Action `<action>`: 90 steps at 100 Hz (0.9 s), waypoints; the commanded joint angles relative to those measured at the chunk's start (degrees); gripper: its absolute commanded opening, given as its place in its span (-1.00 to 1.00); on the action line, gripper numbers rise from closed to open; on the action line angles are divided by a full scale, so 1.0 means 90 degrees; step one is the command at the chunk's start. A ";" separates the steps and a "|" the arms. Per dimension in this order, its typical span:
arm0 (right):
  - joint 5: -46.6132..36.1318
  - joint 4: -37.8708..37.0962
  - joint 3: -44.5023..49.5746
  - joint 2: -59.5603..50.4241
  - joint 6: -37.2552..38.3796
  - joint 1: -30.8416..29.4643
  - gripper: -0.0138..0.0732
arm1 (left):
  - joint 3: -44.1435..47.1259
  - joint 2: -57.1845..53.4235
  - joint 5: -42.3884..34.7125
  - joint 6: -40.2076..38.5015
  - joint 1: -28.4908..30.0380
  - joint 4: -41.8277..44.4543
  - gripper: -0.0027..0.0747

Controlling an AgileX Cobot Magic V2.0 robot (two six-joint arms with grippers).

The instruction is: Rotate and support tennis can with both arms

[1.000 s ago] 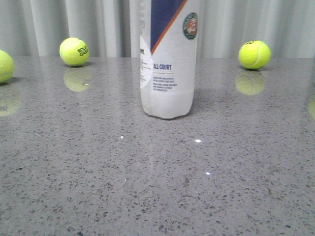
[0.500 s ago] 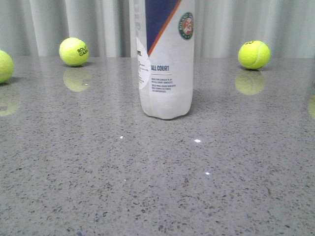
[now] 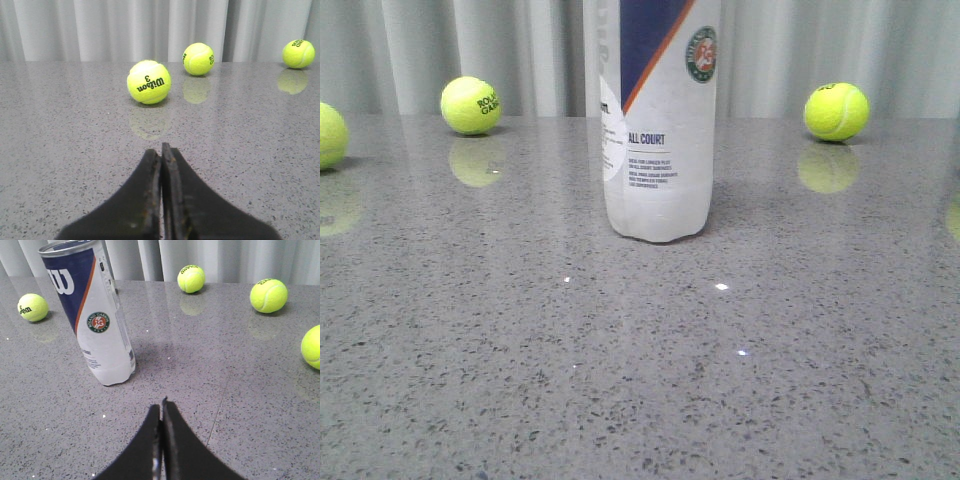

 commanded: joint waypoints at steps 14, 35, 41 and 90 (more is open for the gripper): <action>-0.0543 0.0004 -0.0150 0.0077 -0.0007 -0.0031 -0.81 | 0.0296 -0.0242 -0.0487 0.0016 0.0019 -0.0062 -0.99; -0.0543 0.0004 -0.0150 0.0077 -0.0007 -0.0031 -0.81 | 0.0296 -0.0242 -0.0487 0.0016 0.0019 -0.0062 -0.99; -0.0560 0.0004 -0.0150 0.0077 -0.0007 -0.0031 -0.81 | 0.0296 -0.0242 -0.0487 0.0016 0.0019 -0.0062 -0.99; -0.4172 -0.0575 0.1735 0.0077 -0.0007 -0.2064 -0.81 | 0.0296 -0.0242 -0.0487 0.0016 0.0019 -0.0062 -0.99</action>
